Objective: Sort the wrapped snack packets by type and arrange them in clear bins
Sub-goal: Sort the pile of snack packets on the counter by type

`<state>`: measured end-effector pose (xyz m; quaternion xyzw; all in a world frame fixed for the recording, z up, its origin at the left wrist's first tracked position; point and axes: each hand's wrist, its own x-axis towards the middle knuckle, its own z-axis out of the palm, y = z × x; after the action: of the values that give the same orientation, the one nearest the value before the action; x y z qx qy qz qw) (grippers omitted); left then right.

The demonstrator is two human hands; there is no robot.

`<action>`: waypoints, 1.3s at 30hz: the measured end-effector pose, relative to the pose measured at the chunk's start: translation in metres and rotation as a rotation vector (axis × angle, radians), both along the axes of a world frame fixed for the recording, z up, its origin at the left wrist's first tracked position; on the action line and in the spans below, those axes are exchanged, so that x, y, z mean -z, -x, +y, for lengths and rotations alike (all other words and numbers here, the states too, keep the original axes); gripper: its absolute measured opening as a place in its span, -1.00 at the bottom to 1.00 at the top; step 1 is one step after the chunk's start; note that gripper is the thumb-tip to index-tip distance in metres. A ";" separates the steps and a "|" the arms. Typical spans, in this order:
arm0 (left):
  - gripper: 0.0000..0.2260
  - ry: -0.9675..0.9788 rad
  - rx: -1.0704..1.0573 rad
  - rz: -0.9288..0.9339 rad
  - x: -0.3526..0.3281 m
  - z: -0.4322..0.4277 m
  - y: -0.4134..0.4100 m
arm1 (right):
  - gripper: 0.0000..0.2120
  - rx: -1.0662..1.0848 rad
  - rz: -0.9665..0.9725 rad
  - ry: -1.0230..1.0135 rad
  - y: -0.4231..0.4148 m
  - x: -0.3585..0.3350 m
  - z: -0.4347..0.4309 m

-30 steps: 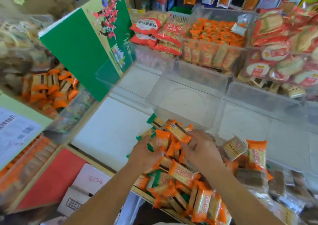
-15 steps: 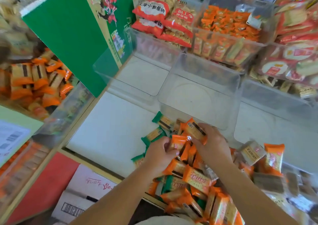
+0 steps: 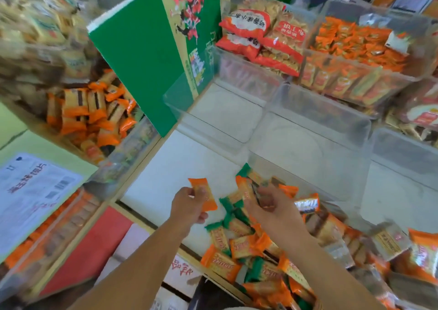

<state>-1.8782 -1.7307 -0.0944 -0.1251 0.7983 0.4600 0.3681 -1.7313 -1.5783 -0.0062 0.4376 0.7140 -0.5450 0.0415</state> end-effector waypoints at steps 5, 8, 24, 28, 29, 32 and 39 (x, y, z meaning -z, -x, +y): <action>-0.73 -0.097 -0.205 -0.034 0.027 -0.034 0.041 | -0.59 -0.058 -0.090 0.129 0.074 0.050 -0.035; -0.69 -0.164 -0.317 0.007 0.026 -0.052 0.038 | -0.54 -0.051 -0.146 0.102 0.102 0.082 -0.051; -0.76 -0.053 0.337 0.042 0.026 -0.056 -0.086 | -0.88 -0.176 -0.009 0.063 0.025 0.016 0.006; -0.45 0.122 0.613 0.246 0.038 -0.059 -0.091 | -0.93 -0.192 -0.022 -0.095 -0.036 0.009 0.009; -0.45 0.083 0.649 0.186 0.037 -0.059 -0.088 | -0.92 -0.203 -0.021 -0.114 -0.047 0.012 0.007; -0.43 0.029 0.745 0.134 0.043 -0.064 -0.088 | -0.84 -0.239 0.000 -0.135 -0.066 0.023 -0.004; -0.54 0.088 0.635 0.113 0.044 -0.063 -0.097 | -0.86 -0.181 0.028 -0.137 -0.075 0.024 -0.006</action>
<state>-1.7810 -1.7939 -0.1379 0.1400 0.8359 0.2935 0.4423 -1.6567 -1.5839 -0.0301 0.3654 0.7867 -0.4950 0.0507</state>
